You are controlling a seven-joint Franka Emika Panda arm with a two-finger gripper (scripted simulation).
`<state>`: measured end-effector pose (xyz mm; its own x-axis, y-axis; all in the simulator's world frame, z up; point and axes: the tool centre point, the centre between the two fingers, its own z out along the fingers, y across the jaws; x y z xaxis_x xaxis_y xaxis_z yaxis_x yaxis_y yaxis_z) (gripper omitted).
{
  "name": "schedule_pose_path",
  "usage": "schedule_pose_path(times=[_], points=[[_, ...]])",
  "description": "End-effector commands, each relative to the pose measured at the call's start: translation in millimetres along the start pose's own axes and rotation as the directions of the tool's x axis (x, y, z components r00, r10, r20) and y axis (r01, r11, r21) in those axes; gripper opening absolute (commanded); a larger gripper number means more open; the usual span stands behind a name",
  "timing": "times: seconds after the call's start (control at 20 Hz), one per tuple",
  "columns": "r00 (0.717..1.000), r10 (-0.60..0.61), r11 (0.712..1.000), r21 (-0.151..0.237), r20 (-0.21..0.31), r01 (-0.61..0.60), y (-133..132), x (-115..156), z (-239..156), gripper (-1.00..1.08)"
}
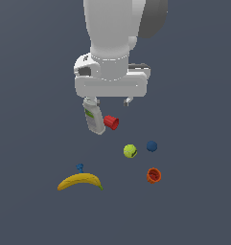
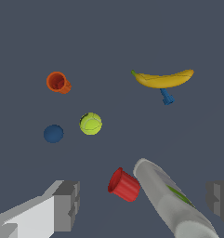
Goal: Pick up a designated object from a clutter of objects.
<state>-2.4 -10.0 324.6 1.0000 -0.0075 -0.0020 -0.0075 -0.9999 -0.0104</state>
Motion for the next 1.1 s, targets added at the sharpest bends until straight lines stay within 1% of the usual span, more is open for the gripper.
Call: schedule_pose_path(times=[0.0,0.15,0.45,0.75,1.05], points=[[1.0,0.0,1.0,0.0,0.0,0.0,0.0,0.0,0.0,1.0],[1.0,-0.004,1.0,-0.005,-0.002,0.004,1.8,-0.4,-0.7,1.0],[1.0,-0.02,0.999,-0.027,-0.012,0.02,9.7,-2.5,-3.9,1.0],[1.0,-0.023,0.999,-0.026,-0.011,0.023,10.8,0.3,-1.4,1.0],[0.999,-0.042,0.999,-0.023,-0.01,0.041,18.4,14.0,11.5,1.0]])
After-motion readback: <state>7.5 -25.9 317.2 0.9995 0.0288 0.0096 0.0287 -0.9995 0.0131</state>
